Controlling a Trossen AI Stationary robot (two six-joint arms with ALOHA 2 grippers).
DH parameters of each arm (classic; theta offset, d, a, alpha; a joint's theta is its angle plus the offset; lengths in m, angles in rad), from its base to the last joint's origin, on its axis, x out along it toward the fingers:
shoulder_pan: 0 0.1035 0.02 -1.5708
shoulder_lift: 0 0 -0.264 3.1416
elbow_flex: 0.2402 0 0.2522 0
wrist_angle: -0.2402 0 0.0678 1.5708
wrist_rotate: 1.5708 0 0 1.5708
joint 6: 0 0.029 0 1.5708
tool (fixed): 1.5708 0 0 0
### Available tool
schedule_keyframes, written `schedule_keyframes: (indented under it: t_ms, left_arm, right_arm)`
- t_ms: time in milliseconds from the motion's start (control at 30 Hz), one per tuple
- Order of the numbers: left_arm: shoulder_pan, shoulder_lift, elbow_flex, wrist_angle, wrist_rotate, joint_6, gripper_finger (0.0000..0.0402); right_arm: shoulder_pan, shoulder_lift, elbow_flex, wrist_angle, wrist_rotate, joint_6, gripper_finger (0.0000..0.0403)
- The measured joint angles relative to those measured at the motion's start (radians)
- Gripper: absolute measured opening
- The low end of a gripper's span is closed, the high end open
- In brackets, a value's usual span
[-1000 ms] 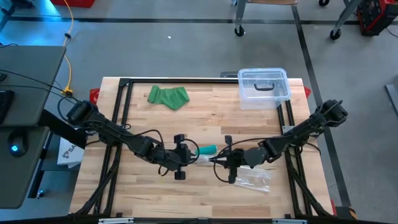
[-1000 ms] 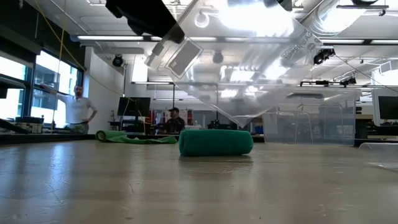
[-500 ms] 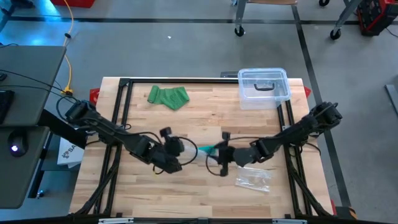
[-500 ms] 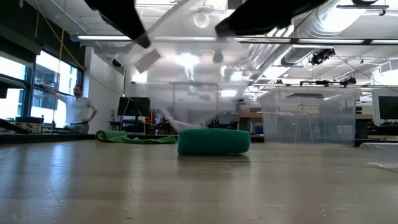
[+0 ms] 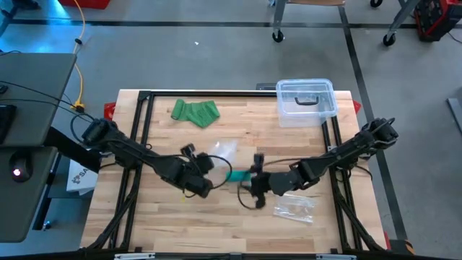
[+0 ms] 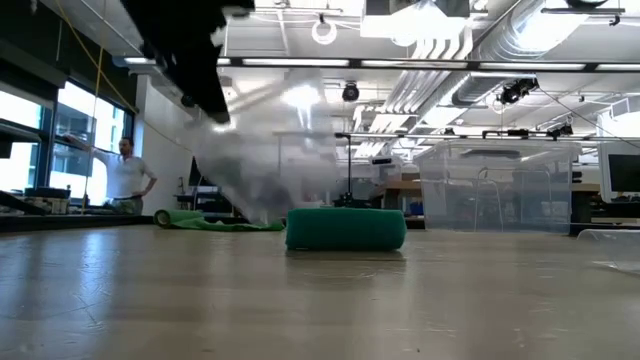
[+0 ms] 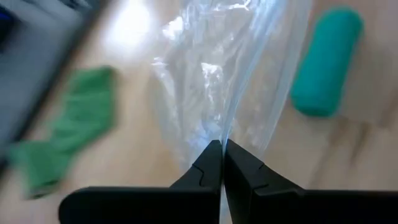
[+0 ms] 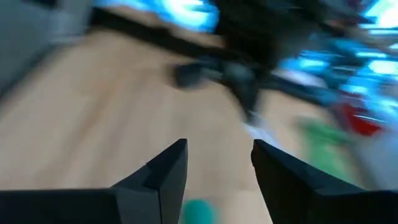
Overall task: Roll bandage
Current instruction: Open the transparent zip bag
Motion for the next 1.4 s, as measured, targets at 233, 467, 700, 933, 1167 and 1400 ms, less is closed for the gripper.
schedule_keyframes:
  t_ms: [233, 467, 700, 933, 1167, 1400]
  left_arm:
    - [0.023, 0.07, -0.071, 0.252, 0.113, 0.069, 0.0]
    - [0.037, 0.088, -0.071, 0.329, 0.156, 0.073, 0.0]
    - [0.034, 0.079, -0.071, 0.346, 0.102, 0.04, 0.0]
    - [0.035, 0.077, -0.058, 0.354, 0.085, 0.026, 0.0]
    - [0.036, 0.076, -0.038, 0.388, 0.073, 0.071, 0.0]
    - [0.042, 0.077, -0.038, 0.394, 0.053, 0.089, 0.0]
  right_arm:
    - [-0.052, 0.014, -0.062, 0.054, -0.246, -0.041, 0.0174]
    - [-0.11, 0.121, -0.063, 0.178, -0.333, -0.195, 0.0174]
    - [-0.122, 0.211, -0.064, 0.202, -0.047, -0.268, 0.0174]
    - [-0.102, 0.225, -0.042, 0.156, -0.021, -0.466, 0.0174]
    - [-0.132, 0.23, -0.035, 0.131, -0.019, -0.557, 0.0174]
    - [-0.158, 0.23, -0.035, 0.062, -0.038, -0.497, 0.0174]
